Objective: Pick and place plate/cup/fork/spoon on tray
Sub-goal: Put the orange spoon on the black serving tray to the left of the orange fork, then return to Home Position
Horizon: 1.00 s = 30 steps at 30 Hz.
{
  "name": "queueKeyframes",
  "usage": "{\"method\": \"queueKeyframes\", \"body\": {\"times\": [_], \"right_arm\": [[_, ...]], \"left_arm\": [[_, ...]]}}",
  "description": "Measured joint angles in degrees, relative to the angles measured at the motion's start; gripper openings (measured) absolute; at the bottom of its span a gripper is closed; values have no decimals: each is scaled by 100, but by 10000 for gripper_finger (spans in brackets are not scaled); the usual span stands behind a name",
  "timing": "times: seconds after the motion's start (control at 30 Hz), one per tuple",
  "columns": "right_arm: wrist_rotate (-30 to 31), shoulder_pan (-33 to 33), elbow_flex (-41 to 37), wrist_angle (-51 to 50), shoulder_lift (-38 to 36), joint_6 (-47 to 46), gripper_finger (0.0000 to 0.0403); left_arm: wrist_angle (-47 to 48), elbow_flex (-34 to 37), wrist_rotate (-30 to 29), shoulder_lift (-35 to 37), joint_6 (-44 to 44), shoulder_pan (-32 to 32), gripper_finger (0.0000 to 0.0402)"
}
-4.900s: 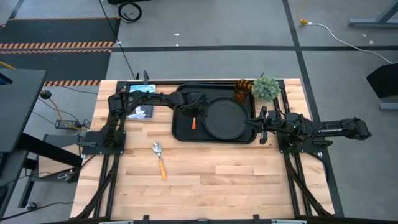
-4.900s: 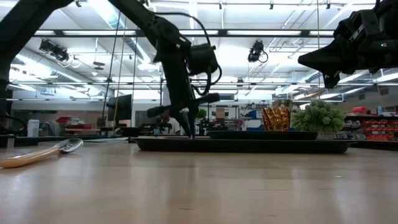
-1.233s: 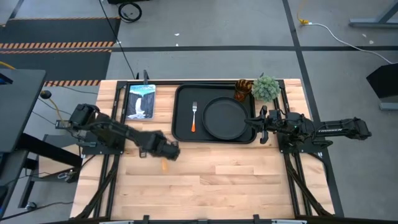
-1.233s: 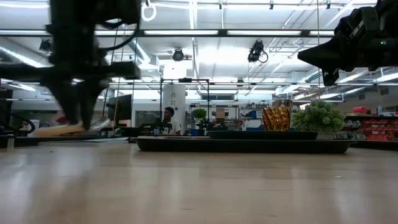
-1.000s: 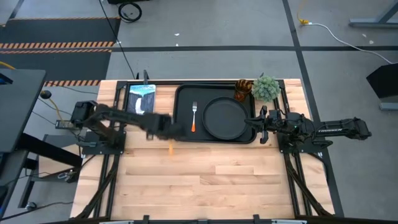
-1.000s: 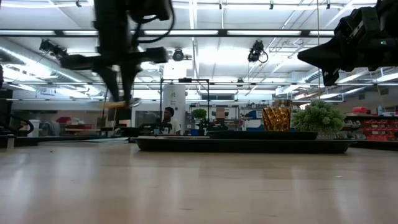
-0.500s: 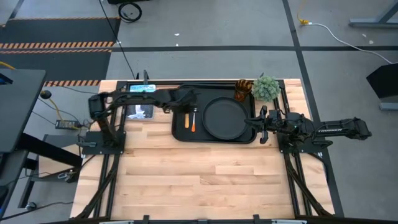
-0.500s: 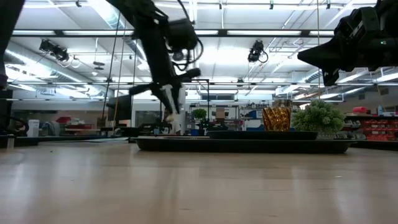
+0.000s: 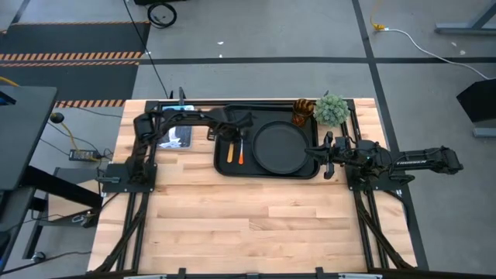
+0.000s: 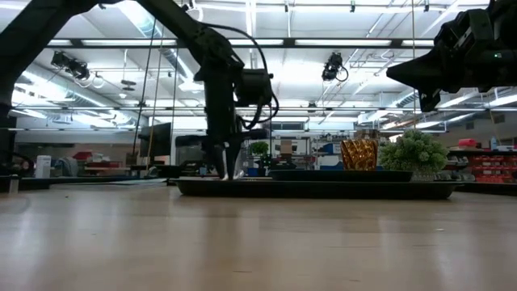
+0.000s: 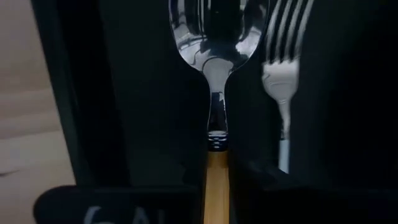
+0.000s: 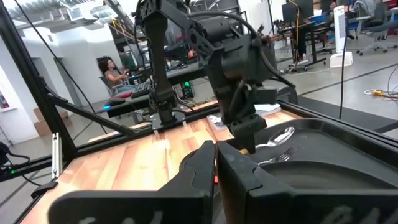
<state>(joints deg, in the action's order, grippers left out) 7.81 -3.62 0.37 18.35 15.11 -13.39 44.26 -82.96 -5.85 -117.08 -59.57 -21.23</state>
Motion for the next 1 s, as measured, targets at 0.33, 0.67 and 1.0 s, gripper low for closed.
{"method": "queueKeyframes", "body": {"times": [0.33,0.67,1.0], "right_arm": [[0,0,2,-2,0,0,23],[0,0,1,-2,0,0,23],[-10,0,0,10,4,0,22]], "left_arm": [[77,2,-49,-103,253,35,155],[210,9,-1041,560,2058,108,177],[-1575,7,-909,1046,5899,989,149]]}}
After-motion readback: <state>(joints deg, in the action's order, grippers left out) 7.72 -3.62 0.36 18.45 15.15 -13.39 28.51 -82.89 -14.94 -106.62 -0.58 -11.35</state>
